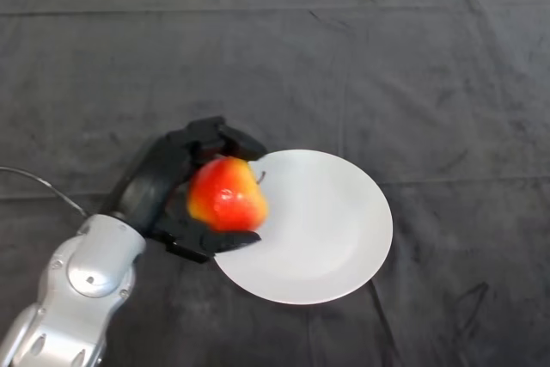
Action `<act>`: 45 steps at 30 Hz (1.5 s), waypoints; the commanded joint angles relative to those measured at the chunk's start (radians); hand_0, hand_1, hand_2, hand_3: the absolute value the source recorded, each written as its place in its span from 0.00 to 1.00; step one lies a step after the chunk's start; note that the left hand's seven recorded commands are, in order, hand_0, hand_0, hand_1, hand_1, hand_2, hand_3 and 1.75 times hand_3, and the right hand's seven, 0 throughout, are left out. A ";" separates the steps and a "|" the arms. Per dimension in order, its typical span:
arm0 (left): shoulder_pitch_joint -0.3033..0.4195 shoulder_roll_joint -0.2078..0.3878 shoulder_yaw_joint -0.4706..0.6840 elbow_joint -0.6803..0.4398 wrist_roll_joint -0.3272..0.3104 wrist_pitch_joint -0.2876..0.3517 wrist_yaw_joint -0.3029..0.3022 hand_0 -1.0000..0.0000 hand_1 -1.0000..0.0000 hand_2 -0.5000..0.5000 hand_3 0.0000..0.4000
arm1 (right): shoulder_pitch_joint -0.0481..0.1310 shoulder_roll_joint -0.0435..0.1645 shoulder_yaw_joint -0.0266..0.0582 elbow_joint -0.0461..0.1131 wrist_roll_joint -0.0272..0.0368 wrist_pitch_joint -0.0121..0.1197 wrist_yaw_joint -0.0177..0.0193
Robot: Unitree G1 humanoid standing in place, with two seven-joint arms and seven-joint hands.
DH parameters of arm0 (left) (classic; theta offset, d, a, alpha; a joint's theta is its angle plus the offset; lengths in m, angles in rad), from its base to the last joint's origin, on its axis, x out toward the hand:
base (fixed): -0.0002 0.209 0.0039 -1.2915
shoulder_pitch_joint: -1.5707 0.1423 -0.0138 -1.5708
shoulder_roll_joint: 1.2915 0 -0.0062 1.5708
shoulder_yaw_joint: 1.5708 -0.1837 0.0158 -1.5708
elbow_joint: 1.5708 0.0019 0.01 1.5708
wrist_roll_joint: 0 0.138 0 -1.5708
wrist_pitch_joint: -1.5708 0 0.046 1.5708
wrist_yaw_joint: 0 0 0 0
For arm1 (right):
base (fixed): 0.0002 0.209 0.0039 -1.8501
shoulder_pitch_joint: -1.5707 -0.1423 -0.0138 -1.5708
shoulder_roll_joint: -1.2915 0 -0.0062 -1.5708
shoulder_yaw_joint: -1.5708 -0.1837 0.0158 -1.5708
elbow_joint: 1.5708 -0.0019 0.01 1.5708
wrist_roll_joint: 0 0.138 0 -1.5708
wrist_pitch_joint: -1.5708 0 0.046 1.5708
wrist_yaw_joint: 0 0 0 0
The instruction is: Move the apple to the plate
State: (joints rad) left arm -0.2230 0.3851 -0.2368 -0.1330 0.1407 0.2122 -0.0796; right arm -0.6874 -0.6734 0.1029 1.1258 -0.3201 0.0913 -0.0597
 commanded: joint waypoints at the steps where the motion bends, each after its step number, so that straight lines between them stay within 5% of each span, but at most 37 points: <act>1: -0.067 0.001 -0.025 0.056 0.012 -0.023 -0.008 0.00 0.00 0.50 1.00 | 0.029 -0.027 -0.0186 -0.040 -0.0053 0.010 -0.0014; 14: -0.114 0.005 -0.121 0.220 0.020 -0.132 -0.062 0.00 0.00 0.50 1.00 | 0.029 -0.027 -0.0189 -0.040 -0.0056 0.010 -0.0012; 23: -0.133 0.020 -0.148 0.259 0.032 -0.147 -0.105 0.00 0.00 0.50 1.00 | 0.028 -0.027 -0.0189 -0.038 -0.0060 0.010 -0.0011; 24: -0.133 0.022 -0.150 0.260 0.034 -0.147 -0.107 0.22 0.00 0.61 1.00 | 0.028 -0.027 -0.0188 -0.038 -0.0061 0.010 -0.0011; 26: -0.133 0.023 -0.154 0.259 0.039 -0.145 -0.110 0.49 0.00 0.75 1.00 | 0.028 -0.027 -0.0188 -0.038 -0.0062 0.010 -0.0011; 27: -0.133 0.024 -0.156 0.258 0.042 -0.144 -0.112 0.76 0.00 0.88 1.00 | 0.028 -0.027 -0.0188 -0.037 -0.0063 0.010 -0.0012; 29: -0.133 0.025 -0.159 0.258 0.046 -0.143 -0.115 1.00 0.00 1.00 1.00 | 0.028 -0.027 -0.0188 -0.037 -0.0063 0.009 -0.0012; 31: -0.135 0.026 -0.160 0.259 0.049 -0.141 -0.118 1.00 0.10 0.95 0.90 | 0.027 -0.027 -0.0187 -0.037 -0.0064 0.009 -0.0012; 32: -0.136 0.027 -0.160 0.261 0.050 -0.140 -0.120 1.00 0.36 0.82 0.64 | 0.027 -0.027 -0.0187 -0.036 -0.0065 0.009 -0.0012; 33: -0.138 0.028 -0.159 0.263 0.051 -0.140 -0.122 1.00 0.41 0.79 0.59 | 0.027 -0.027 -0.0187 -0.036 -0.0065 0.009 -0.0012; 34: -0.140 0.029 -0.158 0.264 0.052 -0.138 -0.124 1.00 0.69 0.66 0.31 | 0.027 -0.027 -0.0187 -0.036 -0.0066 0.009 -0.0012; 36: -0.143 0.031 -0.155 0.264 0.053 -0.133 -0.127 1.00 1.00 0.50 0.00 | 0.027 -0.027 -0.0186 -0.036 -0.0067 0.009 -0.0012; 45: -0.152 0.031 -0.134 0.244 0.056 -0.099 -0.128 1.00 1.00 0.50 0.00 | 0.026 -0.027 -0.0185 -0.034 -0.0070 0.008 -0.0014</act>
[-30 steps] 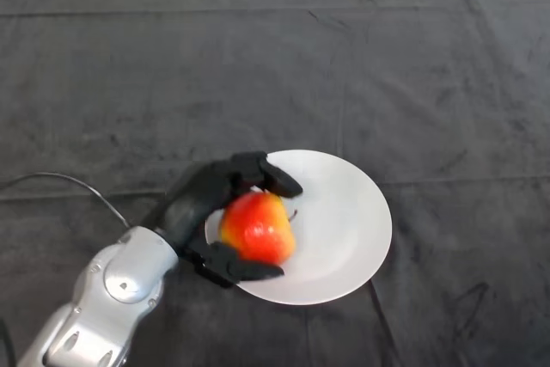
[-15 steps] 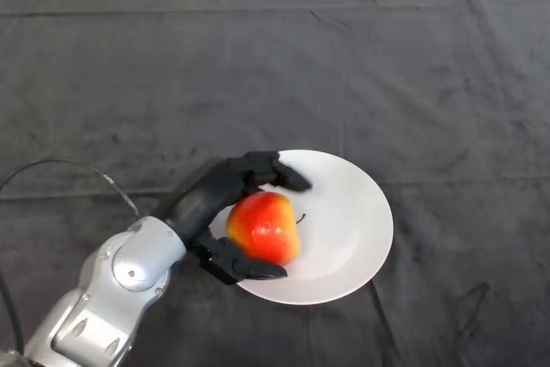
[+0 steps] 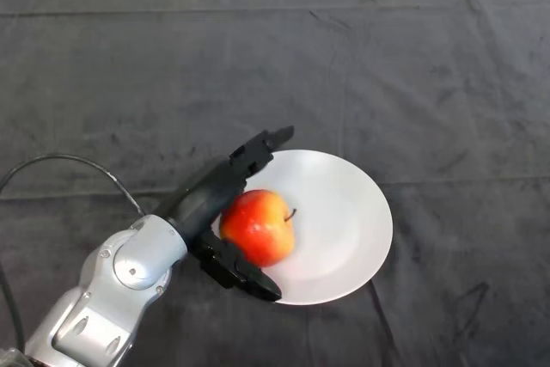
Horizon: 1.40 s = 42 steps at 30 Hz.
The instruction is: Move the apple to the plate
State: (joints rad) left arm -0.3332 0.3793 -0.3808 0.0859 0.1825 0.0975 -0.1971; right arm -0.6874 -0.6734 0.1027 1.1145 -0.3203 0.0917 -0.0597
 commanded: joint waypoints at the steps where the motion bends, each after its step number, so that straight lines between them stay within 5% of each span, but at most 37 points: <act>1: -0.044 0.038 0.016 0.021 0.013 0.021 -0.012 1.00 1.00 0.50 0.00 | 0.026 -0.027 -0.0183 -0.023 -0.0068 0.008 -0.0014; 14: -0.070 0.089 0.191 0.009 -0.065 0.020 -0.014 1.00 1.00 0.50 0.00 | 0.026 -0.027 -0.0183 -0.023 -0.0069 0.008 -0.0015; 42: -0.075 0.154 0.680 0.113 -0.248 -0.021 0.159 1.00 1.00 0.50 0.00 | 0.027 -0.027 -0.0187 -0.024 -0.0068 0.008 -0.0014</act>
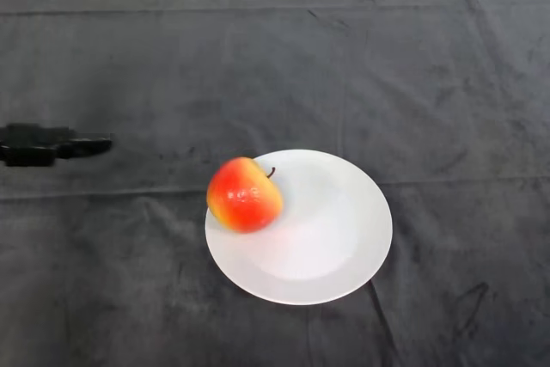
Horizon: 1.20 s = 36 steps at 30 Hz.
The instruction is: Move the apple to the plate
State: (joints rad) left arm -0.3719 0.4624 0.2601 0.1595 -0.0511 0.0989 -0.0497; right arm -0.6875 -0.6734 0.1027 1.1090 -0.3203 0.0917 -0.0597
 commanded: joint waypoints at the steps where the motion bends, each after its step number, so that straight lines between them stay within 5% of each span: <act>1: -0.037 0.077 0.055 0.049 -0.020 -0.026 0.015 1.00 1.00 0.50 0.00 | 0.027 -0.027 -0.0187 -0.018 -0.0068 0.008 -0.0013; 13: -0.057 0.166 0.238 0.175 -0.065 -0.073 0.061 1.00 1.00 0.50 0.00 | 0.023 -0.027 -0.0180 -0.013 -0.0078 0.006 -0.0014; 36: -0.092 0.340 0.477 0.543 -0.091 -0.269 0.178 1.00 1.00 0.50 0.00 | 0.011 -0.027 -0.0145 0.008 -0.0113 -0.001 -0.0027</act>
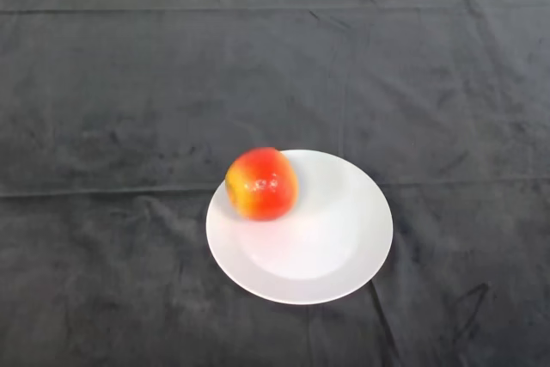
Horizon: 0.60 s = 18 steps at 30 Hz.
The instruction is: Move the apple to the plate
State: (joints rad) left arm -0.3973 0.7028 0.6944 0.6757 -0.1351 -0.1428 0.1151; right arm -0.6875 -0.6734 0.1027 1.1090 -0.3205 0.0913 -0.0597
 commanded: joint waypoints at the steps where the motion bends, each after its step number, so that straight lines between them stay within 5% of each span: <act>1: -0.068 0.107 0.049 0.041 -0.008 -0.033 0.018 1.00 1.00 0.50 0.00 | 0.010 -0.027 -0.0143 0.010 -0.0113 -0.001 -0.0028; 18: -0.117 0.127 0.035 0.148 0.004 -0.093 0.092 1.00 1.00 0.50 0.00 | 0.002 -0.027 -0.0114 0.026 -0.0136 -0.008 -0.0046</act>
State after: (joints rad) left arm -0.4549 0.7499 0.7260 0.7779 -0.1334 -0.2105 0.1923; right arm -0.6875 -0.6734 0.1028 1.1123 -0.3211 0.0906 -0.0597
